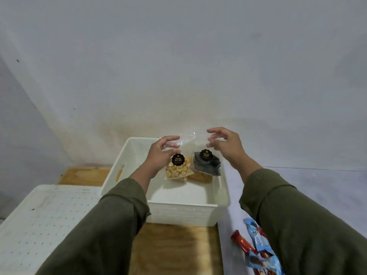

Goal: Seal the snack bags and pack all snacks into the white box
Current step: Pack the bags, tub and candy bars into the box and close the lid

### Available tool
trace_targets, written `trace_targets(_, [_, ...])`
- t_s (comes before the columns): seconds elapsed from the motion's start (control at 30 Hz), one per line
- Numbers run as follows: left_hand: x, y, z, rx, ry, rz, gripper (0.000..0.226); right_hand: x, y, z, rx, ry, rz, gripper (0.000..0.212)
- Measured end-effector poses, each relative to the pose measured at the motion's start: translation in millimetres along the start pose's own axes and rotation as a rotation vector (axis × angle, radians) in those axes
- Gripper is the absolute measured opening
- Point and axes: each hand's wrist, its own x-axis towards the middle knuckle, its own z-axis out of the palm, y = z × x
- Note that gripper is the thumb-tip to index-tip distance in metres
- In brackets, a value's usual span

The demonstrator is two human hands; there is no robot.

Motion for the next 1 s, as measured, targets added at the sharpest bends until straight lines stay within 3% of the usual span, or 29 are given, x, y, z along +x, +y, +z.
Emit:
trace_targets(0.2, [22.6,-55.1,-18.8,-0.026,-0.107,-0.108,0.041,9.5,43.1,37.4,-0.029,0.010,0.136,0.026])
trace_targets(0.33, [35.1,-89.5,-15.2,-0.043,-0.168,-0.174,0.040,16.1,76.5,48.8,-0.099,0.025,0.211,0.034])
trace_targets(0.6, [62.7,-136.1,2.2,-0.063,-0.273,-0.174,0.037,34.5,125.7,61.6,-0.137,0.036,0.295,0.026])
trace_targets(1.0, [82.0,-146.4,9.8,-0.011,-0.167,-0.169,0.033,68.6,141.7,60.3,-0.258,0.110,0.264,0.041])
